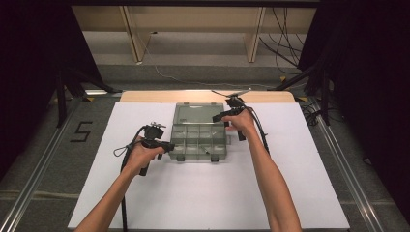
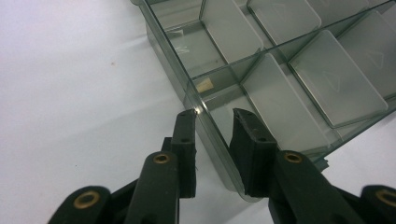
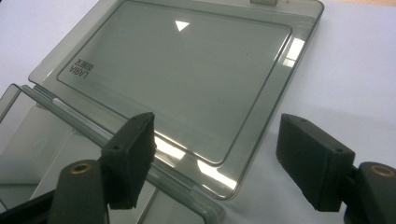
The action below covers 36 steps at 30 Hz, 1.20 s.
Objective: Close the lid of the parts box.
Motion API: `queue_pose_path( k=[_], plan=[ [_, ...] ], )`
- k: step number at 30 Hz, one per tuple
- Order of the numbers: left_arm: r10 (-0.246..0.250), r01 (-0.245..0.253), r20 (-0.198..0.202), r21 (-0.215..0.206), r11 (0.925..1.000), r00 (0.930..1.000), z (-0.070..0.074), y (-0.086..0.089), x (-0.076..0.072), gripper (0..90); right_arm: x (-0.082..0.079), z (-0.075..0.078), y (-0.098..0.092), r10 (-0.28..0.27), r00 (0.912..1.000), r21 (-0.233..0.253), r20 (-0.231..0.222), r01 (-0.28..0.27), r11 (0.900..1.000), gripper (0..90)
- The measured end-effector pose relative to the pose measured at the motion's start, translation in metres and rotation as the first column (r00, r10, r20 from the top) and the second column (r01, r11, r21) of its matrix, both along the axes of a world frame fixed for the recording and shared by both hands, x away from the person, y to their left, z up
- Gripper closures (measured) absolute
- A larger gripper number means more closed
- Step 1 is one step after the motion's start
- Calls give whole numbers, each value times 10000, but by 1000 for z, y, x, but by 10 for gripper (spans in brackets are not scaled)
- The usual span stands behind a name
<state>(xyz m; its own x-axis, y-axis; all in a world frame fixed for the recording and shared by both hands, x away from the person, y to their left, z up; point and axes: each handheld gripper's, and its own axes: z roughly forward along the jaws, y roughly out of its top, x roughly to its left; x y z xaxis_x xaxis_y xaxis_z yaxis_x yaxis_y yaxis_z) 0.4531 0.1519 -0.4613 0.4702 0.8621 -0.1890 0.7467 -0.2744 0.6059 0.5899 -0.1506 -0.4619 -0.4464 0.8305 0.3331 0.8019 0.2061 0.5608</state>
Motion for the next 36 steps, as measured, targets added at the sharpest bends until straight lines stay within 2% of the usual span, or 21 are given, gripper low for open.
queue_pose_path(
  k=[1, 6, 9, 10, 12, 13, 14, 15, 17, 19, 21, 23, 24, 25, 26, 28, 30, 32, 33, 34, 36],
  plan=[
    [-3, 3, -20, -9, 10000, 10000, 0, 0, 0, 702, 1, -1, -1, 120, 9998, -104, 153, -118, 9999, 295],
    [-66, 66, -62, 0, 10000, 10000, 0, 1, 0, 703, 0, -3, 1, -136, 9998, 3, -130, 136, 9999, 295],
    [-141, 141, -19, 46, 9999, 9999, 0, 1, 0, 701, 1, -4, 0, 16, 10000, -87, -27, -16, 10000, 295],
    [-150, 150, -11, 53, 9999, 9999, 0, 1, 0, 701, 2, -6, -1, 200, 9996, -205, 212, -196, 9996, 295],
    [-149, 149, -41, 18, 9999, 9999, 0, 1, 0, 701, 3, -7, -1, 164, 9996, -195, 246, -159, 9997, 296],
    [-135, 135, -18, 21, 9999, 9999, 0, 1, 0, 701, 1, -6, 1, -118, 9999, -106, -25, 117, 9999, 297],
    [-184, 184, -7, 94, 9998, 9998, 1, 1, 0, 701, 2, -7, -1, 35, 10000, -169, 86, -34, 9999, 298],
    [-199, 199, 3, 119, 9997, 9998, 1, 1, 0, 701, 1, -6, 1, -299, 9995, 28, -83, 299, 9995, 300],
    [-174, 174, 5, 88, 9998, 9998, 1, 1, 0, 701, 1, -6, 1, -244, 9997, 53, -89, 245, 9997, 308],
    [-183, 182, 38, 105, 9998, 9998, 0, 1, 0, 700, 1, -5, 1, -278, 9991, 144, -331, 283, 9995, 316],
    [-184, 184, 8, 40, 9998, 9998, 0, 1, 0, 701, 1, -7, 0, -214, 9996, 57, -191, 215, 9998, 319],
    [-184, 184, -3, 39, 9998, 9998, 0, 1, 0, 701, 1, -6, 0, -273, 9989, 76, -394, 277, 9996, 326],
    [-181, 181, 13, 67, 9998, 9998, 0, 1, 0, 701, 2, -7, -1, -362, 9987, 4, -351, 362, 9993, 326],
    [-180, 180, 20, 69, 9998, 9998, 0, 1, 0, 701, 3, -10, -2, -219, 9998, -54, -17, 219, 9997, 328],
    [-168, 168, 17, 61, 9998, 9999, 0, 1, 0, 701, 4, -10, -4, -63, 10000, -163, -51, 62, 9998, 331],
    [-218, 218, 21, 36, 9998, 9998, 0, 1, 0, 700, 3, -9, -1, -419, 9983, 130, -416, 425, 9990, 335],
    [-203, 202, 73, 79, 9998, 9998, 0, 1, 0, 701, 3, -10, -2, -394, 9987, -18, -338, 394, 9992, 342],
    [-200, 199, 85, 51, 9998, 9998, 0, 1, 0, 701, 3, -11, -2, -464, 9986, 37, -238, 465, 9989, 352],
    [-219, 218, 66, 59, 9997, 9997, 0, 1, 0, 701, 2, -9, -2, -440, 9969, 156, -659, 451, 9989, 358],
    [-239, 238, 70, 63, 9997, 9997, 0, 1, 0, 701, 2, -8, -1, -479, 9959, 193, -762, 495, 9986, 367],
    [-218, 218, 87, 47, 9998, 9997, 0, 1, 0, 701, 3, -9, -1, -472, 9965, 207, -685, 487, 9986, 374]
  ],
)
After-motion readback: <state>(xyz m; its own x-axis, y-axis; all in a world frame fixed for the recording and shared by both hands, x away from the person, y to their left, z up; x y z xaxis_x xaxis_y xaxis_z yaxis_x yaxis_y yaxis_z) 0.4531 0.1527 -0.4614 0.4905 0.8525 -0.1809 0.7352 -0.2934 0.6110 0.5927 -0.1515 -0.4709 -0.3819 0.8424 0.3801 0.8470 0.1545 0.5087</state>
